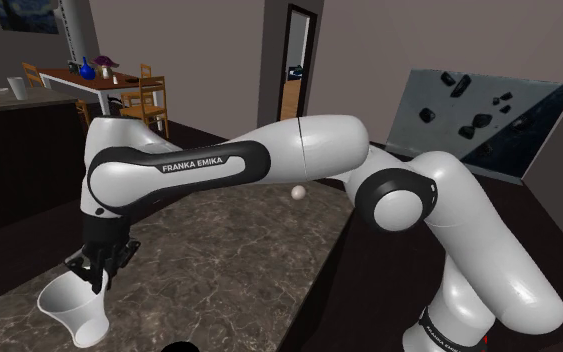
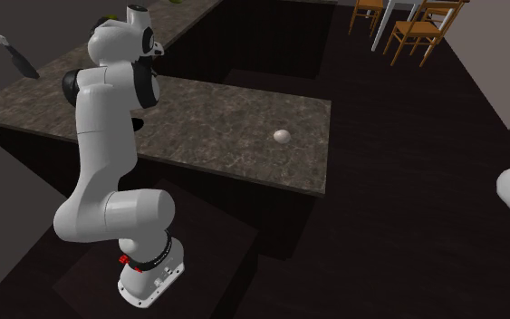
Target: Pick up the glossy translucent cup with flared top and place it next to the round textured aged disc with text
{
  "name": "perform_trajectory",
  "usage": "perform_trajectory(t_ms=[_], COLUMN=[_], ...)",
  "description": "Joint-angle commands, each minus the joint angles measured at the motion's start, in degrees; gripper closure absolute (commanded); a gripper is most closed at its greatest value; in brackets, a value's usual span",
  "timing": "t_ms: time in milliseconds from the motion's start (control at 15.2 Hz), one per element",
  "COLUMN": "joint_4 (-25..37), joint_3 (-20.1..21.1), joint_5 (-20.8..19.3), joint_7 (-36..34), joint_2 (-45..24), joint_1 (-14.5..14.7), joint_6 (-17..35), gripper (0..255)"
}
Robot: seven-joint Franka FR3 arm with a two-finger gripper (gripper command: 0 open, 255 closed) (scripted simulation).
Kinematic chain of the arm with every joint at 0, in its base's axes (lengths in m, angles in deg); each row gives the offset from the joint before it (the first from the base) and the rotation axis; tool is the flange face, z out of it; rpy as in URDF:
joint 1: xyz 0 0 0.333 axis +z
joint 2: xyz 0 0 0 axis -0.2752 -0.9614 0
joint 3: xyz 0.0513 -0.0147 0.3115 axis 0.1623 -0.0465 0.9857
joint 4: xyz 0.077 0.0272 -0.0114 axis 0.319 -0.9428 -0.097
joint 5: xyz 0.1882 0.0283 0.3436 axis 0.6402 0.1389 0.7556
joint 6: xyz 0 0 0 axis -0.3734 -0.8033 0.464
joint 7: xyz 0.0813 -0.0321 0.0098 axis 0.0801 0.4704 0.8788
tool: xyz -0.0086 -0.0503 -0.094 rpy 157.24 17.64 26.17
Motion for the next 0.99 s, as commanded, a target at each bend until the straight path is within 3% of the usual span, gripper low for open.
perform_trajectory(t_ms=[0,198,264,594,924], joint_4=[-0.1,-0.1,-0.1,-0.1,3.0], joint_3=[0.0,0.0,0.0,0.0,-0.1], joint_5=[0.0,0.0,0.0,0.0,0.0], joint_7=[0.0,0.0,0.0,0.0,-0.2], joint_2=[0.0,0.0,0.0,0.0,2.3], joint_1=[0.0,0.0,0.0,0.0,-1.0], joint_6=[0.1,0.1,0.1,0.1,-5.4], gripper=[255,255,0,0,0])
